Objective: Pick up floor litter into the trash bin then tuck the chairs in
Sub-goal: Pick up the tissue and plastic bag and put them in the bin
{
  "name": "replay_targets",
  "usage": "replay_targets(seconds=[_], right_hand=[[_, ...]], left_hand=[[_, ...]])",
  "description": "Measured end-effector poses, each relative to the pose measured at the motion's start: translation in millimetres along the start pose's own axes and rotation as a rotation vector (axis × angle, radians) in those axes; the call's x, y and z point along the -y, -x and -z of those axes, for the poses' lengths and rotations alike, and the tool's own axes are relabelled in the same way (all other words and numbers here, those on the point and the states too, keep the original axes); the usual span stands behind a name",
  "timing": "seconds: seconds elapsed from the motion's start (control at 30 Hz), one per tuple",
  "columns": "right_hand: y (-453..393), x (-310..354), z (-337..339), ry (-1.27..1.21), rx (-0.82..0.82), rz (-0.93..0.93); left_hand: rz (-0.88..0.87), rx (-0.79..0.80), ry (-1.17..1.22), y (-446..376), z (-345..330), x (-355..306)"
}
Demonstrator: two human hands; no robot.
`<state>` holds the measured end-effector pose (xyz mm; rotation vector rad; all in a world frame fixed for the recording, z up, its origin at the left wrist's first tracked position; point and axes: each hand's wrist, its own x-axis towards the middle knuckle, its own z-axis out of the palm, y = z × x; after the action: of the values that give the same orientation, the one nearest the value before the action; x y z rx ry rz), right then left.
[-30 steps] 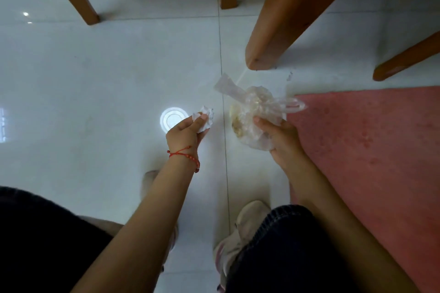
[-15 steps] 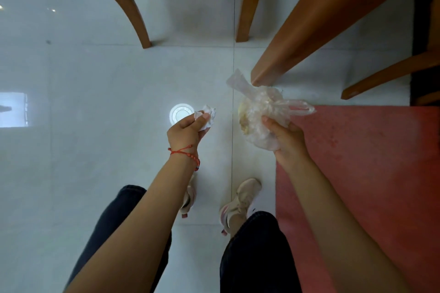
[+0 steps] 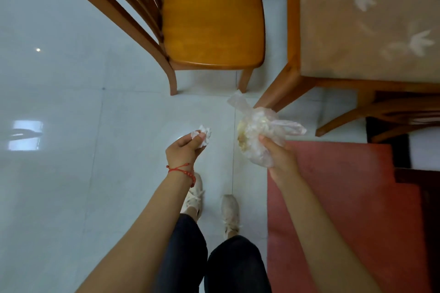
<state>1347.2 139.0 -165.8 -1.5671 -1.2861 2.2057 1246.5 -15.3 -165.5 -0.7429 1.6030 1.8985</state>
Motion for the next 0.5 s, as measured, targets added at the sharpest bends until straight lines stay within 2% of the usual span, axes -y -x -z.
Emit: replay_targets(seconds=[0.23,0.37,0.5], right_hand=[[60.1,39.6,-15.8,-0.053,0.057,0.023],[82.2,44.4,-28.7,0.007,0.080,-0.001],[103.2,39.6,-47.6,0.095,0.181,-0.040]], left_hand=[[-0.054,-0.093,0.132,59.8,18.1,-40.3],[-0.115,-0.139,0.214,93.9,35.6,-52.5],[-0.165,-0.215,0.295,120.3,62.1,-57.6]])
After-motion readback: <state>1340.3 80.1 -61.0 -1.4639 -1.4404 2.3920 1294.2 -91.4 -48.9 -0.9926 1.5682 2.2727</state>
